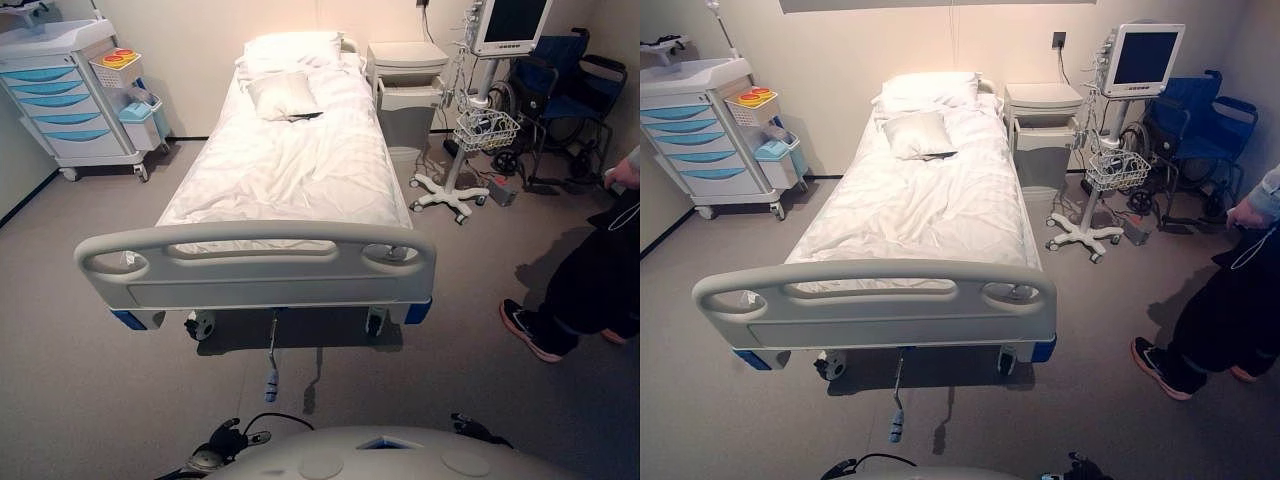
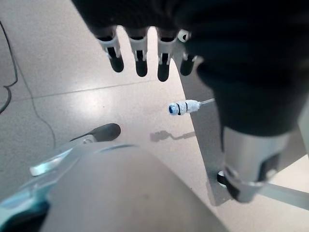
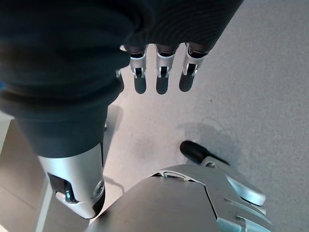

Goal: Raise the hospital bed

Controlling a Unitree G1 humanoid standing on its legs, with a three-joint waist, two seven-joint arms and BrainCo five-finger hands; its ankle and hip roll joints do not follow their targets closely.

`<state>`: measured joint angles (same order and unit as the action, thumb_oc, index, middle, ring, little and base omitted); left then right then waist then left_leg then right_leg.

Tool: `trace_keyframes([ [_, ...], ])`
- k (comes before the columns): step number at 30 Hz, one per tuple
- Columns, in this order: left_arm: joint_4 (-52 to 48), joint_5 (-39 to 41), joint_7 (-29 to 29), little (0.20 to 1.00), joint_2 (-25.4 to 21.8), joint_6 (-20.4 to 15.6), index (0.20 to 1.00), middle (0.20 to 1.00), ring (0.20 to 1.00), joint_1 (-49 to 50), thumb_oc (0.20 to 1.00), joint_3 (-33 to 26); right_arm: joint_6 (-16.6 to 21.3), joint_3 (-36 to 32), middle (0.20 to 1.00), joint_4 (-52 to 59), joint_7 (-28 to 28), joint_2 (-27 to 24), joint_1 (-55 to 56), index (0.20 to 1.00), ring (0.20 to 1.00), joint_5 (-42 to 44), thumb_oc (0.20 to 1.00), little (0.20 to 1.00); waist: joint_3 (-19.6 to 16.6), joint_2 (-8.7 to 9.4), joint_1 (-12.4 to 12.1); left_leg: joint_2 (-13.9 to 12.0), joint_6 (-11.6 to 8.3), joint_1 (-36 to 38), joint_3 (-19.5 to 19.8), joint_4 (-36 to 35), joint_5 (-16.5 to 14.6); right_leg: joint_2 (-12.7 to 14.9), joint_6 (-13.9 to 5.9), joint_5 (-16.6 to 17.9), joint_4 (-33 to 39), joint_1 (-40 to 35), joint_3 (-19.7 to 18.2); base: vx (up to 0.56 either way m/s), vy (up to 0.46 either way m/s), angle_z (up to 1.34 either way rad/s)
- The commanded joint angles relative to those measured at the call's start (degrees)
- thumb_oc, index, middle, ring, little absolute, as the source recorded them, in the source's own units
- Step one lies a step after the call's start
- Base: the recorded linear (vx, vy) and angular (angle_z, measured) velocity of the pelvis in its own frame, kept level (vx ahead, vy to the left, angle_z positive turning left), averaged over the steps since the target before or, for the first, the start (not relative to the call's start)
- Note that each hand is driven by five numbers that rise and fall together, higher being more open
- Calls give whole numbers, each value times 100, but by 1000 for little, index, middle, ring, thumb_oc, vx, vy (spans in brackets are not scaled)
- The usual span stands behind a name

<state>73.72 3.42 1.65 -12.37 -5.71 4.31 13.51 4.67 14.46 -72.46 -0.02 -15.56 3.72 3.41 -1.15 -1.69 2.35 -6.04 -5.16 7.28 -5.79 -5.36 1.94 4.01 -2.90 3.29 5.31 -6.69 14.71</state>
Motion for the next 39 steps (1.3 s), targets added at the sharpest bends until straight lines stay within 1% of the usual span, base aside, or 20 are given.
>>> trace_keyframes([
  [1, 244, 30, -10, 1000, -13, -163, 1000, 1000, 1000, -407, 1000, -33, 103, 196, 1000, -285, -63, 79, -545, 1000, 1000, -40, 1000, 1000, 220, 370, 115, 414, 220, 127, -61, 36, -144, 147, -531, -106, -31, -250, -170, 0, 0, 0],
  [10, 202, 201, 14, 1000, -18, -167, 1000, 1000, 1000, -414, 1000, -115, 107, 198, 1000, -310, -80, 83, -562, 1000, 1000, -36, 1000, 1000, 253, 366, 108, 423, 222, 88, -59, 36, -127, 148, -535, -92, -31, -222, -157, 0, 0, 0],
  [19, 110, 221, 36, 1000, -13, -176, 1000, 1000, 1000, -432, 1000, -63, 94, 150, 1000, -276, -118, -11, -646, 1000, 1000, -35, 1000, 1000, 406, 314, 117, 445, 239, -78, -34, 36, -71, 161, -536, -32, -31, -53, -184, -14, 3, 0],
  [23, -2, 411, 166, 1000, -79, -224, 1000, 1000, 1000, -684, 1000, -70, 118, 177, 1000, -154, -209, -94, -868, 1000, 1000, 29, 1000, 1000, 696, 294, 169, 465, 248, -473, -15, 36, 89, 169, -527, 72, -86, 376, -228, -113, 5, 0],
  [26, -88, 674, 307, 1000, -138, -270, 1000, 1000, 1000, -945, 1000, -75, 156, 244, 1000, -53, -310, -164, -1058, 1000, 1000, 94, 1000, 1000, 989, 289, 211, 452, 283, -880, -10, 83, 212, 176, -481, 83, -361, 911, -311, -104, 6, 2],
  [27, -87, 675, 307, 1000, -138, -270, 1000, 1000, 1000, -946, 1000, -75, 156, 244, 1000, -54, -310, -164, -1059, 1000, 1000, 94, 1000, 1000, 984, 289, 210, 452, 283, -888, -11, 85, 212, 177, -480, 81, -366, 920, -313, -66, 2, -3],
  [28, -138, 804, 383, 1000, -170, -300, 1000, 1000, 1000, -1084, 1000, -69, 169, 275, 1000, 14, -345, -184, -1149, 1000, 1000, 113, 1000, 1000, 1152, 302, 238, 445, 294, -1106, -13, 161, 238, 187, -461, 82, -478, 1152, -350, -64, 7, -9],
  [30, -167, 841, 427, 1000, -178, -314, 1000, 1000, 1000, -1166, 1000, -50, 177, 297, 1000, 44, -374, -204, -1195, 1000, 1000, 118, 1000, 1000, 1208, 305, 261, 451, 295, -1245, -22, 207, 248, 191, -455, 83, -550, 1312, -356, -59, 10, -10],
  [32, -232, 962, 517, 1000, -215, -347, 1000, 1000, 1000, -1363, 1000, -10, 213, 336, 1000, 144, -445, -234, -1316, 1000, 1000, 179, 1000, 1000, 1365, 324, 290, 445, 294, -1503, -29, 249, 296, 192, -444, 94, -644, 1585, -388, -86, 9, -6],
  [33, -310, 1031, 599, 1000, -258, -373, 1000, 1000, 1000, -1553, 1000, 42, 241, 402, 1000, 246, -499, -273, -1435, 1000, 1000, 202, 1000, 1000, 1505, 338, 326, 429, 292, -1772, -35, 317, 326, 187, -436, 97, -749, 1875, -416, -78, 3, -4],
  [36, -309, 1031, 599, 1000, -258, -373, 1000, 1000, 1000, -1556, 1000, 42, 241, 402, 1000, 245, -499, -272, -1438, 1000, 1000, 202, 1000, 1000, 1494, 337, 327, 429, 292, -1791, -35, 325, 324, 188, -436, 94, -758, 1894, -418, -52, 1, -1],
  [37, -432, 1171, 794, 1000, -418, -417, 1000, 1000, 1000, -2006, 1000, 93, 317, 527, 1000, 565, -657, -356, -1716, 1000, 1000, 244, 1000, 1000, 1776, 391, 399, 401, 293, -2323, -58, 515, 375, 150, -419, 111, -987, 2464, -478, -104, -2, -3],
  [38, -429, 1171, 794, 1000, -418, -417, 1000, 1000, 1000, -2010, 1000, 92, 316, 526, 1000, 565, -657, -356, -1718, 1000, 1000, 244, 1000, 1000, 1766, 391, 399, 401, 293, -2342, -58, 525, 373, 151, -418, 109, -996, 2484, -479, -133, -5, -6],
  [39, -491, 1201, 837, 1000, -471, -430, 1000, 1000, 1000, -2121, 1000, 107, 339, 543, 1000, 690, -703, -407, -1782, 1000, 1000, 246, 1000, 1000, 1841, 409, 422, 404, 288, -2465, -63, 566, 388, 154, -423, 130, -1026, 2597, -482, -49, -1, -11],
])
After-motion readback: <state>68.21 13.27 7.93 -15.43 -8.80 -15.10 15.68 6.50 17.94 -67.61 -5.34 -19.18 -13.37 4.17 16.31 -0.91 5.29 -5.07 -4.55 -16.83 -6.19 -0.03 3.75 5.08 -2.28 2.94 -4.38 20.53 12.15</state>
